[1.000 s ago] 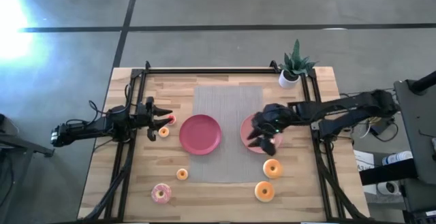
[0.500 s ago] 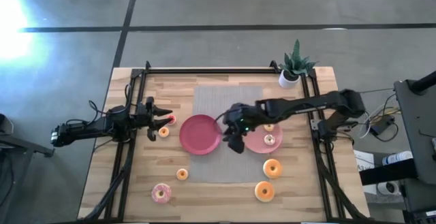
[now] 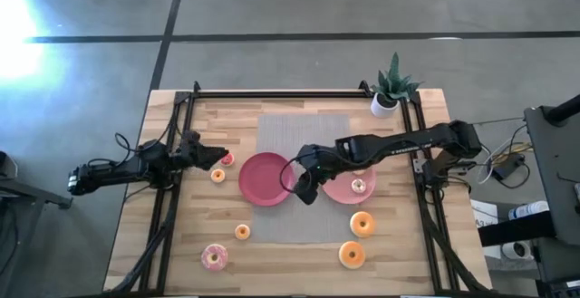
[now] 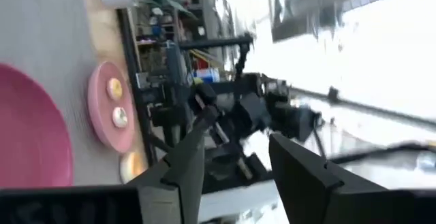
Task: Pick & Place donuts
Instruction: Put the small red donut on the light pink plate
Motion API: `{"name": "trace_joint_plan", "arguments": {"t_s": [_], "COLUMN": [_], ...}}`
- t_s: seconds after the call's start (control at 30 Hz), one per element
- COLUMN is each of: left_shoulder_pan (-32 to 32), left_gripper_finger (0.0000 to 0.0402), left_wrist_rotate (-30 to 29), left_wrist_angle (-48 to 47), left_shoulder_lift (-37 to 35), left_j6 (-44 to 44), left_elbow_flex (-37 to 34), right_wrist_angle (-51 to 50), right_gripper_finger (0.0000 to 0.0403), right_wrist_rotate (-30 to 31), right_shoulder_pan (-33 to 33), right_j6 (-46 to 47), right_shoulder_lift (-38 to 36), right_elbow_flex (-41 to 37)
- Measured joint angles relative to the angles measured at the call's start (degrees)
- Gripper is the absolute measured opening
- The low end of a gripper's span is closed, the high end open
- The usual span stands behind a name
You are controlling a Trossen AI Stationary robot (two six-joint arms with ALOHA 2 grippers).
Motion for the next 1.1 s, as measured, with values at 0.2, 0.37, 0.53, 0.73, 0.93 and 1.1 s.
{"name": "trace_joint_plan", "arguments": {"t_s": [0.2, 0.37, 0.53, 0.73, 0.93, 1.1], "left_shoulder_pan": [0.0, 0.0, 0.0, -0.2, -1.5, -0.5], "left_gripper_finger": [0.0139, 0.0139, 0.0138, 0.0124, 0.0121, 0.0121], "left_wrist_rotate": [-4.6, -10.6, -8.0, -5.1, -4.5, -13.0], "left_wrist_angle": [-3.3, -1.3, -10.6, -29.4, -39.0, -55.4], "left_shoulder_lift": [0.7, 0.6, 0.9, 5.5, 15.9, 27.4], "left_j6": [12.0, 12.3, 13.8, 18.9, 29.3, 23.4], "left_elbow_flex": [0.0, 0.0, 1.8, 10.6, 19.7, 23.1], "right_wrist_angle": [-0.2, -0.1, -0.2, -0.5, -1.3, -2.1], "right_gripper_finger": [0.0134, 0.0134, 0.0132, 0.0132, 0.0131, 0.0130], "right_wrist_rotate": [1.1, 1.2, 1.3, 1.3, 1.2, 1.3], "right_shoulder_pan": [0.1, 0.2, 0.1, 0.1, 0.1, 0.1], "right_j6": [1.7, 1.2, 0.1, -1.5, -3.7, -5.3], "right_shoulder_lift": [0.0, 0.2, 0.2, 0.2, 0.2, 0.3], "right_elbow_flex": [0.0, 0.0, 0.0, 0.0, 0.0, 0.0]}}
